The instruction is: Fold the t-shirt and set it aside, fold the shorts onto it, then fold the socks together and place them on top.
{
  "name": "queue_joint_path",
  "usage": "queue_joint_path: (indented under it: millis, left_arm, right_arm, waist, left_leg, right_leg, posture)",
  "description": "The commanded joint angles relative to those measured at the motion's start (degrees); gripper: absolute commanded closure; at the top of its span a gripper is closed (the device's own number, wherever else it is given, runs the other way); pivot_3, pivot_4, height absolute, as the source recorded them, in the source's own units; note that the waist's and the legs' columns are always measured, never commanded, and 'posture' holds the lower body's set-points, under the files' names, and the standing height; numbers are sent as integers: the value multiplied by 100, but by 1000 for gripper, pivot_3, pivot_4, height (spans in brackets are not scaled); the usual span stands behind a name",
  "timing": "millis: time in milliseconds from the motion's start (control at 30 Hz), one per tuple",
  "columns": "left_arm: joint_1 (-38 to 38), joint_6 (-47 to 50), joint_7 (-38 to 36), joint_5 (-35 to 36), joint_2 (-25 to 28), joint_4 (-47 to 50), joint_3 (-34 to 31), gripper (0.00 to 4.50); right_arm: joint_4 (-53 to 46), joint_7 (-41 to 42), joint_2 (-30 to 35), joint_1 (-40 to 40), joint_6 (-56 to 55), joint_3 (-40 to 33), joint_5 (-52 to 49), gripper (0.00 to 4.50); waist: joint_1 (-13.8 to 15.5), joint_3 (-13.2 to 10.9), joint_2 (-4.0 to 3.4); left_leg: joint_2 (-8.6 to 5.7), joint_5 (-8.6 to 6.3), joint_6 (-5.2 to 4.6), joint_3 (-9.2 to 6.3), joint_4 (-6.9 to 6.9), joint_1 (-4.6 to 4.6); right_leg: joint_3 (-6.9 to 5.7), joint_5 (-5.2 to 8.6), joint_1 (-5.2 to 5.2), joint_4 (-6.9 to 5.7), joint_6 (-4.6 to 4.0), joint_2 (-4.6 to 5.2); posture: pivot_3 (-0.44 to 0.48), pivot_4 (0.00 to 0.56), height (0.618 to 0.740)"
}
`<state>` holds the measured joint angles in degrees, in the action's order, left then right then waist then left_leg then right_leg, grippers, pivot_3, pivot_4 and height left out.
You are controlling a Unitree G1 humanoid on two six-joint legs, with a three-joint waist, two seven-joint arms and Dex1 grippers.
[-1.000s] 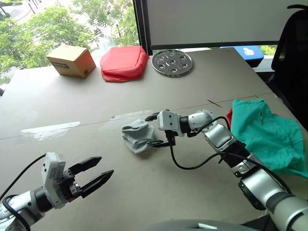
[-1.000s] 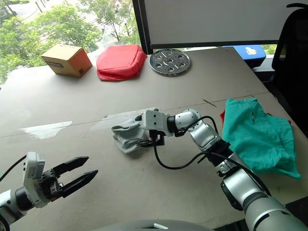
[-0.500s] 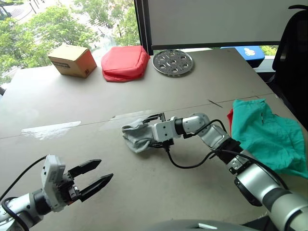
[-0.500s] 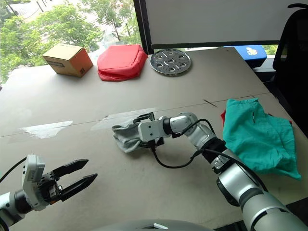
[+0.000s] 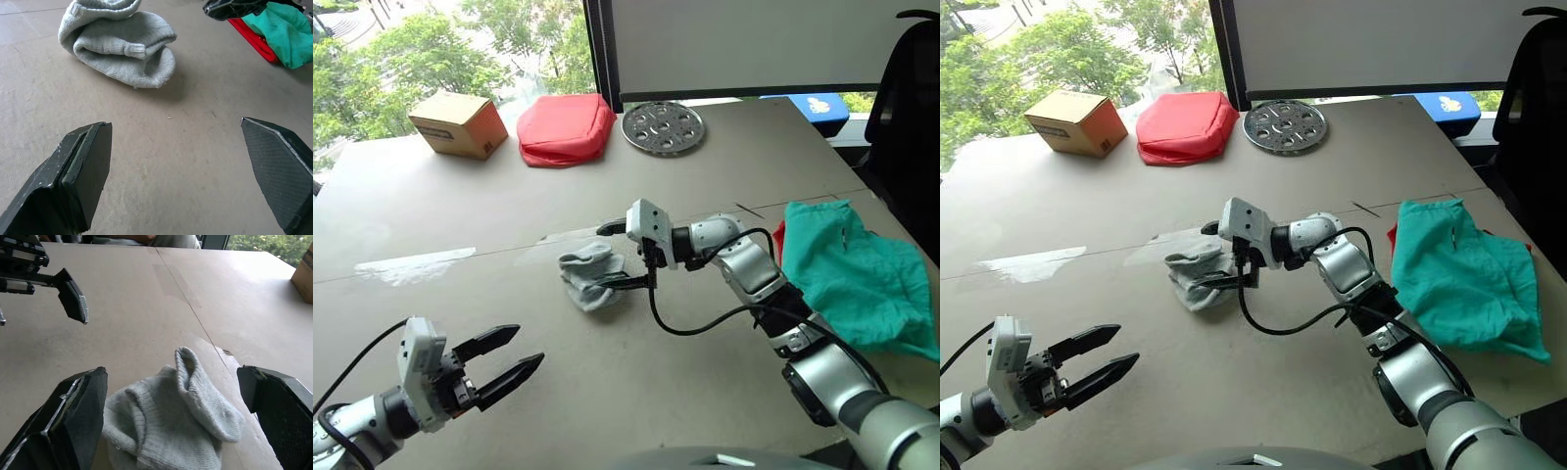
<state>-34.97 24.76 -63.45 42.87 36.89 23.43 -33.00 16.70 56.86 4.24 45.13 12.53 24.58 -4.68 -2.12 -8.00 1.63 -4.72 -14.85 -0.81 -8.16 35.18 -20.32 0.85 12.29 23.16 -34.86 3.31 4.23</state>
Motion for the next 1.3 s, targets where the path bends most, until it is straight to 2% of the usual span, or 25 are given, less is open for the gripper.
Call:
queue_joint_path:
  millis: [33, 100, 200, 267, 333, 433, 667, 933, 1067, 1200, 1267, 1300]
  left_arm:
    - [-17, -103, -37, 20, 2, 62, -15, 29]
    - [-15, -117, -32, 12, -5, 62, -19, 29]
    - [-32, -144, -19, 1, -28, 85, -26, 0]
    - [-63, -173, -18, -15, -53, 113, -18, 0]
    - [-92, -203, -29, -26, -74, 139, -8, 0]
    - [-110, -294, -82, -53, -93, 148, 24, 0]
    - [14, -457, -77, -130, -98, 77, 148, 0]
    - [94, -550, -91, -194, -68, -61, 202, 0]
    - [139, -592, -90, -253, -88, -103, 244, 0]
    - [123, -602, -73, -260, -97, -73, 255, 0]
    - [58, -638, -107, -300, -87, -81, 257, 0]
    - [61, -653, -90, -310, -86, -89, 246, 0]
  right_arm:
    - [488, -402, -180, 220, -356, 270, 522, 0]
    - [784, -459, -319, 283, -474, 353, 642, 0]
    - [1270, -635, -481, 419, -714, 435, 889, 800]
    - [1455, -692, -572, 461, -738, 328, 882, 1779]
    - [1476, -641, -618, 469, -710, 220, 792, 2943]
    - [1256, -436, -572, 412, -583, 122, 641, 4328]
    - [569, -74, -296, 96, -711, 112, 504, 4328]
    - [234, 246, 461, -236, -2321, 545, 1037, 4328]
    - [900, 43, 624, -359, -3025, 1076, 1712, 4328]
    - [1592, -115, 405, -311, -3374, 1361, 2067, 4328]
    - [1710, -89, 218, -290, -3194, 1289, 1999, 4328]
    - [1771, -1, 148, -260, -3069, 1226, 1908, 4066]
  waist:
    - [2, 0, 0]
    - [16, 1, 1]
    - [1, 0, 1]
    - [-4, 0, 1]
    - [-3, 0, 1]
    - [-4, 0, 1]
    - [-3, 0, 1]
    - [-2, 1, 2]
    - [-6, 2, 4]
    - [-24, 4, 6]
    - [-34, 4, 5]
    - [-40, 4, 5]
  left_leg:
    - [0, 0, 0, 0, 0, 0]
    - [0, -1, 3, -1, 0, -2]
    - [-1, -1, 4, 0, 0, -2]
    - [-1, -2, 6, 0, 0, -2]
    - [-1, -2, 6, 0, 0, -2]
    - [0, -2, 5, 0, 0, -1]
    - [0, -3, 5, -1, 0, -2]
    - [0, -2, 4, 1, 1, -1]
    - [2, 8, -13, 4, 1, 0]
    - [8, 9, -16, 21, -1, 20]
    - [15, 6, -15, 31, -6, 46]
    - [22, 2, -11, 35, -8, 59]
  right_leg:
    - [0, -1, 0, 0, 0, -1]
    - [0, -7, 0, 2, 10, -1]
    - [3, -9, 1, 3, 9, -1]
    - [4, -8, 1, 3, 8, -3]
    - [5, -8, 1, 2, 8, -4]
    - [5, -8, 0, 2, 8, -5]
    - [4, -9, 0, 3, 9, -5]
    - [5, -9, 0, 3, 10, -5]
    - [5, -9, -1, 3, 10, -6]
    - [17, -7, -9, -1, 7, -6]
    - [25, 2, -31, 0, -7, -11]
    - [28, 5, -41, 0, -9, -14]
  posture:
    - [0, 150, 740]
    - [0, 150, 740]
    - [0, 150, 740]
    - [0, 150, 740]
    - [0, 150, 740]
    - [0, 150, 740]
    - [0, 150, 740]
    - [0, 150, 740]
    - [0, 150, 740]
    - [0, 150, 740]
    - [0, 150, 740]
    - [0, 150, 740]
